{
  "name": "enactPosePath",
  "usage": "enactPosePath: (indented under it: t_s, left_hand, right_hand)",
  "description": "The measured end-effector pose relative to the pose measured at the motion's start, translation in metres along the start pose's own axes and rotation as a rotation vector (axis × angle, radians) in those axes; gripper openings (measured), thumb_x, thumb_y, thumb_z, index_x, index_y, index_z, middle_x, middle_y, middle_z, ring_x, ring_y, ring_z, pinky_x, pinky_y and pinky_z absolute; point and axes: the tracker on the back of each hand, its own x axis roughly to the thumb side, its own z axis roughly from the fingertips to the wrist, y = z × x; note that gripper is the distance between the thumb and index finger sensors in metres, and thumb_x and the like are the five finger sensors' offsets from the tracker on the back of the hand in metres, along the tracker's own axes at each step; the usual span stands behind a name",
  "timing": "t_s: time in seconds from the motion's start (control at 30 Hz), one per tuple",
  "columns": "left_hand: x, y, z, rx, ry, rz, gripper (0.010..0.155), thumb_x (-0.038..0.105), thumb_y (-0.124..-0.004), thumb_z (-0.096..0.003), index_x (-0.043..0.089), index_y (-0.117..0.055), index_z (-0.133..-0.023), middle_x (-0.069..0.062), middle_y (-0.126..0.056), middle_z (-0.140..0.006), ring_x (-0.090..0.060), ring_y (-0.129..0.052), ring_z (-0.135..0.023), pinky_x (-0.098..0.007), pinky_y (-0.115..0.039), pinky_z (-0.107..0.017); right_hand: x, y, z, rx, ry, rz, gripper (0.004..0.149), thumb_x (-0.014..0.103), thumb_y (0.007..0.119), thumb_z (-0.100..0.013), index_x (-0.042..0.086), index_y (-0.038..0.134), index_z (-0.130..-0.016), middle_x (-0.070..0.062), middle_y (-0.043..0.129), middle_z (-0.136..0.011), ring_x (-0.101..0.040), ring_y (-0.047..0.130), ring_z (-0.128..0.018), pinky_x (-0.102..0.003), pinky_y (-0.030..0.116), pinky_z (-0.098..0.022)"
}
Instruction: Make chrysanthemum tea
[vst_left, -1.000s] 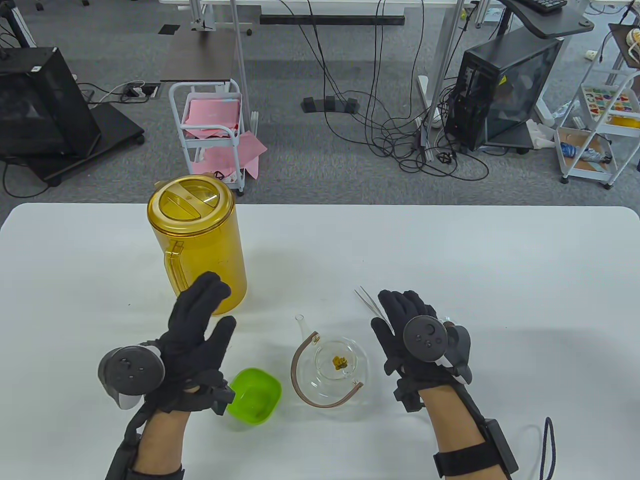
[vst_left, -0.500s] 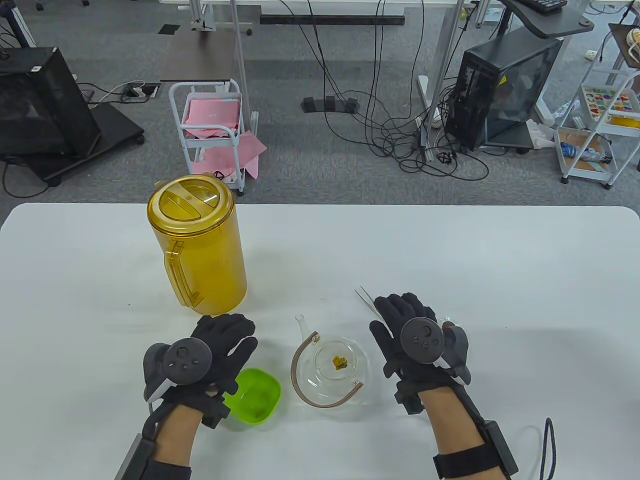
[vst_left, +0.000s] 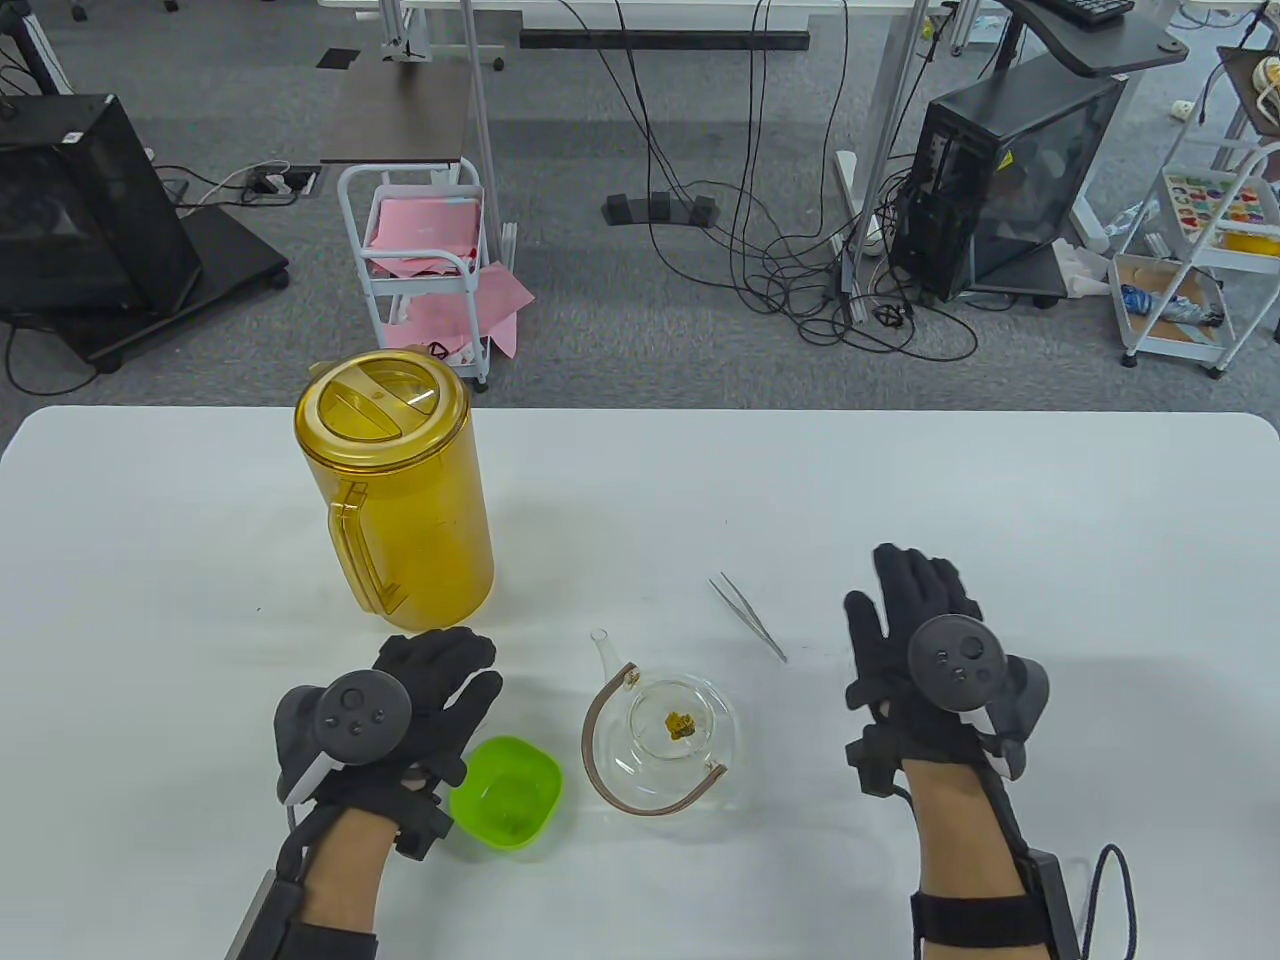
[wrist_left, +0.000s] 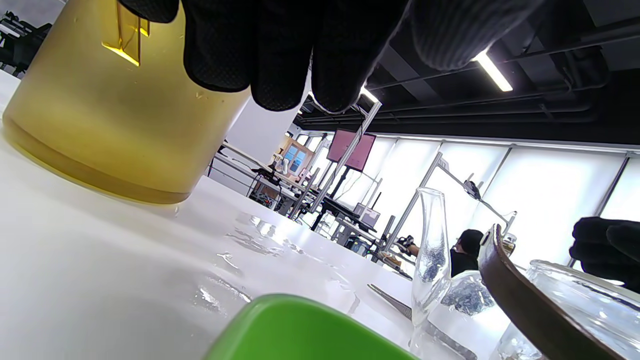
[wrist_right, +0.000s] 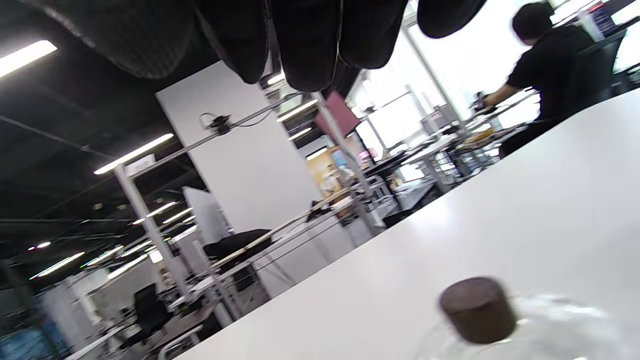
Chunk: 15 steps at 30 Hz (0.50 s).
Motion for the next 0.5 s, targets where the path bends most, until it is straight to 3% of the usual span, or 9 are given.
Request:
enactPosePath:
  t_s: [0.1,0.2,0.23,0.37,0.5]
  left_hand:
    - [0.001,-0.001,0.0,-0.001,-0.002,-0.003,0.059,0.059,-0.071,-0.0568,0.023,-0.077,-0.103,-0.012,-0.08,-0.112,-0.044,-0.071,-0.103,-0.066,-0.044,-0.078]
    - [0.002,-0.002,0.0,-0.001,-0.004,-0.001,0.059,0.059,-0.071,-0.0568,0.023,-0.077,-0.103,-0.012,-0.08,-0.112,-0.044,-0.071,-0.103,-0.066,-0.044,-0.078]
    - [0.002,-0.002,0.0,-0.001,-0.006,-0.001,0.059,0.059,-0.071,-0.0568,0.023,-0.077,-0.103,-0.013,-0.08,-0.112,-0.045,-0.071,-0.103,-0.066,-0.044,-0.077]
    - [0.002,-0.003,0.0,-0.003,-0.004,-0.008,0.059,0.059,-0.071,-0.0567,0.023,-0.077,-0.103,-0.012,-0.08,-0.112,-0.045,-0.071,-0.103,-0.066,-0.044,-0.078]
    - [-0.001,-0.002,0.001,-0.001,0.005,-0.001,0.059,0.059,-0.071,-0.0566,0.023,-0.078,-0.103,-0.013,-0.08,-0.111,-0.045,-0.071,-0.102,-0.067,-0.044,-0.077]
  right_hand:
    - [-0.034,-0.004,-0.008,0.038,0.183,0.052,0.065,0.054,0.067,-0.057,0.026,0.054,-0.115,-0.012,0.054,-0.117,-0.047,0.05,-0.111,-0.069,0.044,-0.072]
    - [-0.054,0.01,-0.014,0.185,0.281,0.107,0.064,0.052,0.069,-0.058,0.026,0.056,-0.115,-0.013,0.051,-0.118,-0.049,0.049,-0.11,-0.07,0.043,-0.072]
    - [-0.055,0.021,-0.014,0.256,0.282,0.14,0.064,0.053,0.069,-0.058,0.027,0.055,-0.115,-0.013,0.05,-0.118,-0.049,0.047,-0.11,-0.07,0.042,-0.072]
    - [-0.043,0.052,-0.012,0.353,0.214,0.218,0.065,0.053,0.074,-0.057,0.032,0.055,-0.115,-0.012,0.052,-0.118,-0.047,0.051,-0.11,-0.07,0.042,-0.073]
    - [-0.028,0.076,-0.007,0.367,0.212,0.374,0.058,0.049,0.078,-0.056,0.034,0.064,-0.111,-0.01,0.061,-0.114,-0.043,0.062,-0.106,-0.068,0.044,-0.073]
